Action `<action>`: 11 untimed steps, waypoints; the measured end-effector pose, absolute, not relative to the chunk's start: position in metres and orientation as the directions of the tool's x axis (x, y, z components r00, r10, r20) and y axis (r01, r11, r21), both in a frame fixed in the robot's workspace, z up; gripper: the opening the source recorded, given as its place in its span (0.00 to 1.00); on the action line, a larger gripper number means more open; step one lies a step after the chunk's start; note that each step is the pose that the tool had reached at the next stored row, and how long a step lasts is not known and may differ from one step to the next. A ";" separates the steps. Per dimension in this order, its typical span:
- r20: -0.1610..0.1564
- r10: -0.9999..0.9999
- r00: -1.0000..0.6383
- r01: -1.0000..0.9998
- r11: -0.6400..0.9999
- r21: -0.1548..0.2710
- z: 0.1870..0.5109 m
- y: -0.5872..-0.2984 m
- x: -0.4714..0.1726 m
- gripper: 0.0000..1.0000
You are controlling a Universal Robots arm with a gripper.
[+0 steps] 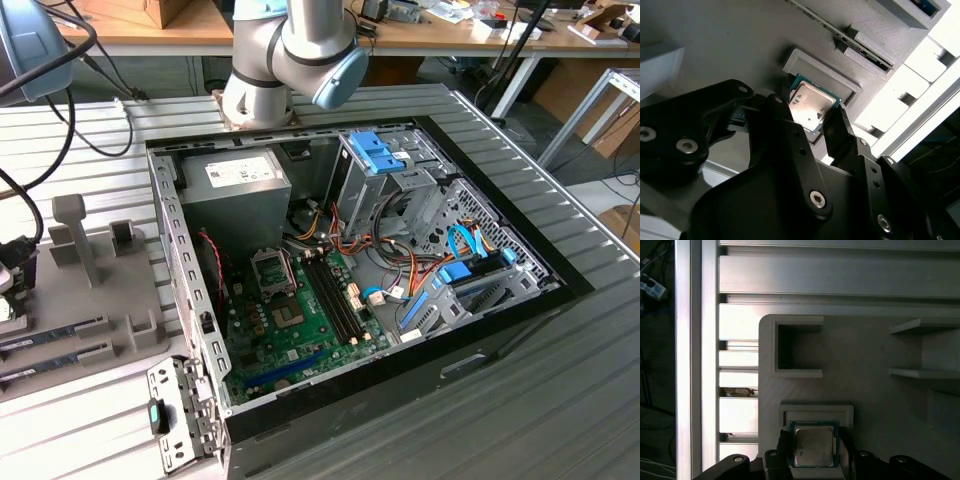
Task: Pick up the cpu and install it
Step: 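Pick up the cpu and move it towards the insertion slot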
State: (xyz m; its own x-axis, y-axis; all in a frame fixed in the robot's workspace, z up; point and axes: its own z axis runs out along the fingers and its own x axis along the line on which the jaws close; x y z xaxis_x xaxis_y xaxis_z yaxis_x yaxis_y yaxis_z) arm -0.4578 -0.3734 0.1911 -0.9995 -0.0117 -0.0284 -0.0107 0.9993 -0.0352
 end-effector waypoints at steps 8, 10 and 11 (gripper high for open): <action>-0.028 -0.012 -1.000 -0.011 0.999 -0.035 0.191 -0.373 -0.458 0.47; -0.028 -0.012 -1.000 -0.011 0.999 -0.035 0.191 -0.373 -0.458 0.47; -0.028 -0.012 -1.000 -0.011 0.999 -0.035 0.191 -0.373 -0.458 0.47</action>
State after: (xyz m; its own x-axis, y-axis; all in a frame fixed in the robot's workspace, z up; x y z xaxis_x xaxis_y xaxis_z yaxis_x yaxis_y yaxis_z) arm -0.4577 -0.3734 0.1909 -0.9995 -0.0118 -0.0284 -0.0108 0.9993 -0.0351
